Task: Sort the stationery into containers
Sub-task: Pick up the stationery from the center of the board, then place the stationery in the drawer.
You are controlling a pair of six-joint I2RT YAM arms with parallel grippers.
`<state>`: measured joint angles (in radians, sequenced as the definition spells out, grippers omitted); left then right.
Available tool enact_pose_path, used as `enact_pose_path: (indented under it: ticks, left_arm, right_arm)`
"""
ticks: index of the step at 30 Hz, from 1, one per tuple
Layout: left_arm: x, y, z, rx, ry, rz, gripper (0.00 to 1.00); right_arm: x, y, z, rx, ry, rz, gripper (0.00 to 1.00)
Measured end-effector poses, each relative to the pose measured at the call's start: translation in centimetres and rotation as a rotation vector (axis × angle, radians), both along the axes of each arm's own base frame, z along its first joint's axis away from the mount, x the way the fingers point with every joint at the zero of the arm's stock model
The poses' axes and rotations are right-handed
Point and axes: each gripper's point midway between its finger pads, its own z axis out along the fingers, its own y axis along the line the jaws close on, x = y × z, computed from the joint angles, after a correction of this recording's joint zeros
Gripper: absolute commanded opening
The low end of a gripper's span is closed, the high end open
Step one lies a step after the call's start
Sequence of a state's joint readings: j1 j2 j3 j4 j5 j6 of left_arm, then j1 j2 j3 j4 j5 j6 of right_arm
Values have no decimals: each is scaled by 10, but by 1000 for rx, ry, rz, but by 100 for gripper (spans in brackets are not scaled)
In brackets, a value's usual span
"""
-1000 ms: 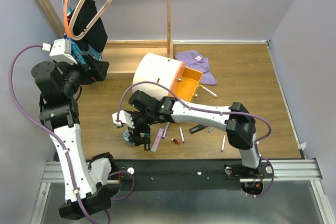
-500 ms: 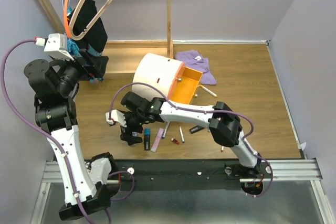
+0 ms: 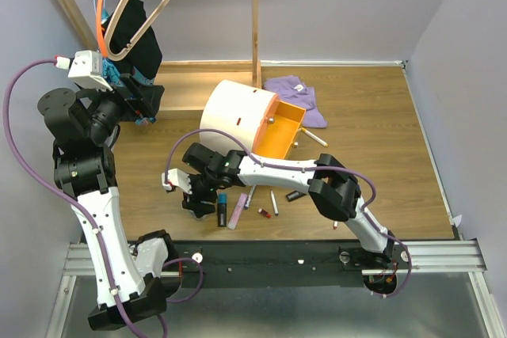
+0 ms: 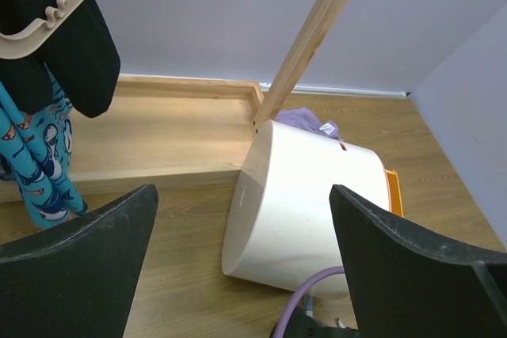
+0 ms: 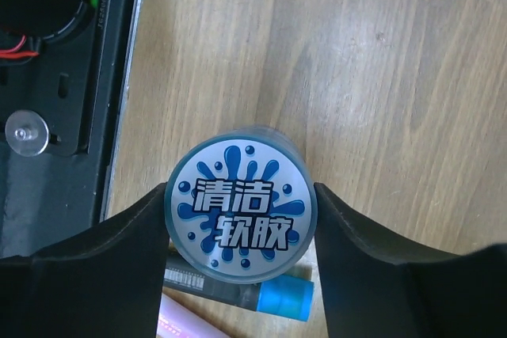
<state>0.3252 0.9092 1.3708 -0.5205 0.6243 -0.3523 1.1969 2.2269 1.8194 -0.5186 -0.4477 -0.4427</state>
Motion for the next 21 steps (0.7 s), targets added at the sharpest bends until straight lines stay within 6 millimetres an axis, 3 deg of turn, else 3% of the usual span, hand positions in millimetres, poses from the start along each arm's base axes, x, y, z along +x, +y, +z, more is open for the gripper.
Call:
enact_pose_path:
  ticks: [6,10,14,18,21]
  left_arm:
    - [2,0,-3,-3,7,-5,98]
    - [3,-1,-4,7,8,-17,98]
    - [4,-2,0,11,-8,-28,98]
    - [4,-7,9,12,-52,-61,98]
    - [5,-10,7,2,-63,-82,98]
  right_arm:
    - [3,-4,4,-5,-26,-11,58]
    - [1,-21,35,11,-61,-23,56]
    - [1,-37,102,107,-126,-47,54]
    - [-2,-54,197,282,-204,-67,54]
    - [6,-58,256,384,-284,-99,54]
